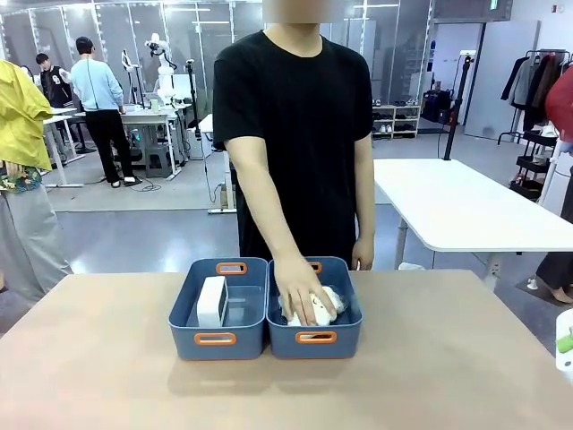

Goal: Sort the digital clocks into the basket.
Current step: Pick up the Digital clock from the table and place it into the empty Plastic storage basket.

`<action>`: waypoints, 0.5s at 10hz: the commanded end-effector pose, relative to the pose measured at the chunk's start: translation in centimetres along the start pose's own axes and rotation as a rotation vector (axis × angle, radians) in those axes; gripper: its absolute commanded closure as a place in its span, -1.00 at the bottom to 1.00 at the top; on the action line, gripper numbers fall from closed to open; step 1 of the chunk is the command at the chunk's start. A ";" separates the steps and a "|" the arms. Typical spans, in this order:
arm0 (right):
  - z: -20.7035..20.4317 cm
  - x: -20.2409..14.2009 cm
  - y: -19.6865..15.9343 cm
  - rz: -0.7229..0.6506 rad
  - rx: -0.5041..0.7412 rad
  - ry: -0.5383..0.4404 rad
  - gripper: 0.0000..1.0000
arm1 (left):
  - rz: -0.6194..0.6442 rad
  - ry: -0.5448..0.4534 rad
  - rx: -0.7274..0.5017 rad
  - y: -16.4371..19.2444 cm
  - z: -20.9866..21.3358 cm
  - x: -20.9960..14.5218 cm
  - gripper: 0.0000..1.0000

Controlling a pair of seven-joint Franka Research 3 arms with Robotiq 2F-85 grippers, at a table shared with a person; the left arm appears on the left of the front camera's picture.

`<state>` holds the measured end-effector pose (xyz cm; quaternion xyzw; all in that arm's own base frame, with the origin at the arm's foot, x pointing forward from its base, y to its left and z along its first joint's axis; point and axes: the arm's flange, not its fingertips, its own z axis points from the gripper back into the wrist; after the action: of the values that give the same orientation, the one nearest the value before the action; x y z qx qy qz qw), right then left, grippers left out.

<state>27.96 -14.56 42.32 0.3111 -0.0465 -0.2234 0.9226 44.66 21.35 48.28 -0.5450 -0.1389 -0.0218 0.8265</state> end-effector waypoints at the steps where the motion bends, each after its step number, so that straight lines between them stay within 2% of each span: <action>1: -0.2 -0.3 -0.5 0.026 0.000 -0.002 0.20 | 0.010 -0.010 0.011 -0.3 -0.1 0.3 -1.00; 5: 0.0 0.0 0.0 0.003 0.000 0.000 0.20 | 0.010 -0.010 0.011 -0.3 -0.1 0.3 -1.00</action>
<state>28.00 -14.48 42.26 0.3105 -0.0463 -0.2200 0.9236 44.66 21.36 48.28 -0.5450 -0.1389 -0.0217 0.8265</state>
